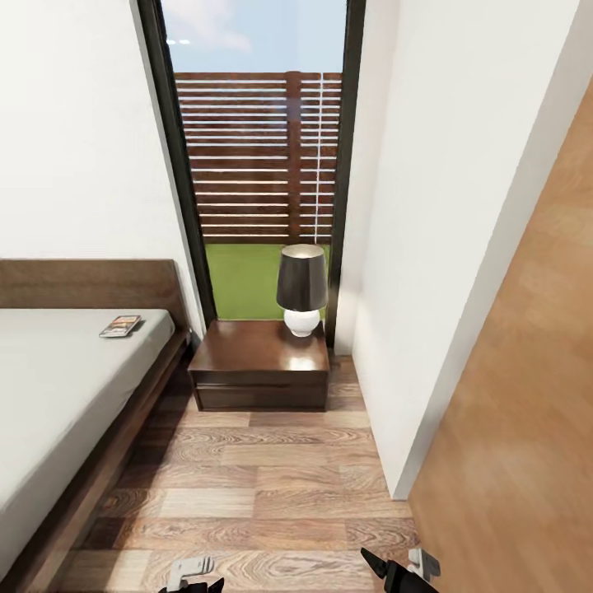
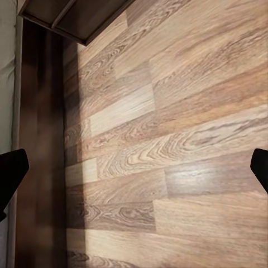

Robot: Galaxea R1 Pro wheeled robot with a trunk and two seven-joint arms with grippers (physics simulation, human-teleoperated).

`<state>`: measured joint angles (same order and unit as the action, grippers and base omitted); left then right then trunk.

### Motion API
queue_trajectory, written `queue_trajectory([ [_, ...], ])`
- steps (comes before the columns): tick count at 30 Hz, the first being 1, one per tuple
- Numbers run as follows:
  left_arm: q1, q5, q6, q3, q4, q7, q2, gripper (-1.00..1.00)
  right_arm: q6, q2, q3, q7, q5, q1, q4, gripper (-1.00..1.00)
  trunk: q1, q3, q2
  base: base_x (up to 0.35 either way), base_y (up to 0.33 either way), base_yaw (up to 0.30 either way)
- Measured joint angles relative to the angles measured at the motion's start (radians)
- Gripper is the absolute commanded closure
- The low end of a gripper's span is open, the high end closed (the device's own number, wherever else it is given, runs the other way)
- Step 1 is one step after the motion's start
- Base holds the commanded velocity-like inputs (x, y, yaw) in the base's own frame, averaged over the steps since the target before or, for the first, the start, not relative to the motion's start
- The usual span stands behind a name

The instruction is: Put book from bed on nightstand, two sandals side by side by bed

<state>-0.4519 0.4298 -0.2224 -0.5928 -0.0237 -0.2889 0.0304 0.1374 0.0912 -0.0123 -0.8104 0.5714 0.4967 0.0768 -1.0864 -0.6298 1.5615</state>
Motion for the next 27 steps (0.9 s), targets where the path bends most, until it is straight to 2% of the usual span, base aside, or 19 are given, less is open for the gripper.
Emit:
queue_trajectory([
  [7,0.0,0.001,0.0,0.0,0.0,0.0,0.0,-1.0,0.0,0.0,0.0,0.0,0.0,0.0,0.0,-1.0,0.0,0.0,0.0,0.199,0.0,0.002],
  [27,0.0,0.0,0.0,0.0,0.0,0.0,0.0,-1.0,0.0,-0.001,0.0,0.0,0.0,0.0,0.0,-1.0,0.001,0.0,0.0,0.315,0.0,0.0],
])
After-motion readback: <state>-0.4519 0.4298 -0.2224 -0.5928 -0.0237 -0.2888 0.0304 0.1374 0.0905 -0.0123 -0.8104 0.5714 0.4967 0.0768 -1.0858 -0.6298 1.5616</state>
